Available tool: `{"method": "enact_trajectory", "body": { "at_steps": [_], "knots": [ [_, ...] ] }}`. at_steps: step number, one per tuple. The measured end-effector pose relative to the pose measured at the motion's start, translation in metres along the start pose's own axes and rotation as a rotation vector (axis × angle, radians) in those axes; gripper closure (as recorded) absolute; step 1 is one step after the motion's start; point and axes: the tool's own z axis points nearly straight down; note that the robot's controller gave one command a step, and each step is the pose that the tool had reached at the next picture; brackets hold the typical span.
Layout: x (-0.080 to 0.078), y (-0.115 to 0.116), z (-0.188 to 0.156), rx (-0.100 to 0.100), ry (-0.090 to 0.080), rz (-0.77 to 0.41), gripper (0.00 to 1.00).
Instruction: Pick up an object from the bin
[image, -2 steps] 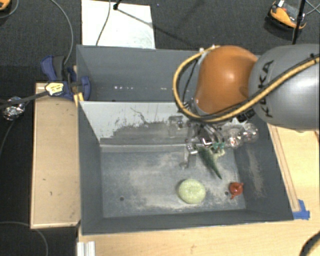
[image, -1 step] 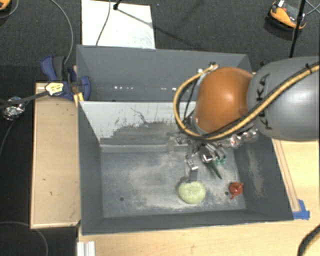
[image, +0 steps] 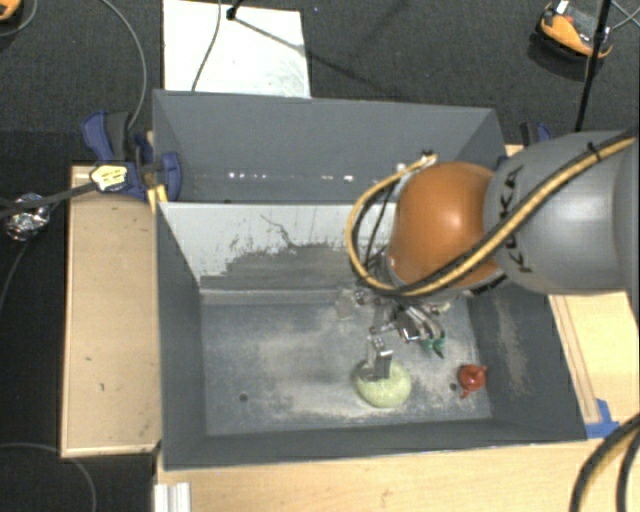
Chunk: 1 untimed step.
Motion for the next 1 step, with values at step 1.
{"method": "enact_trajectory", "body": {
  "at_steps": [1],
  "knots": [
    [0.0333,-0.0221,0.0113,-0.001,-0.002,-0.066,0.0]
  ]
}}
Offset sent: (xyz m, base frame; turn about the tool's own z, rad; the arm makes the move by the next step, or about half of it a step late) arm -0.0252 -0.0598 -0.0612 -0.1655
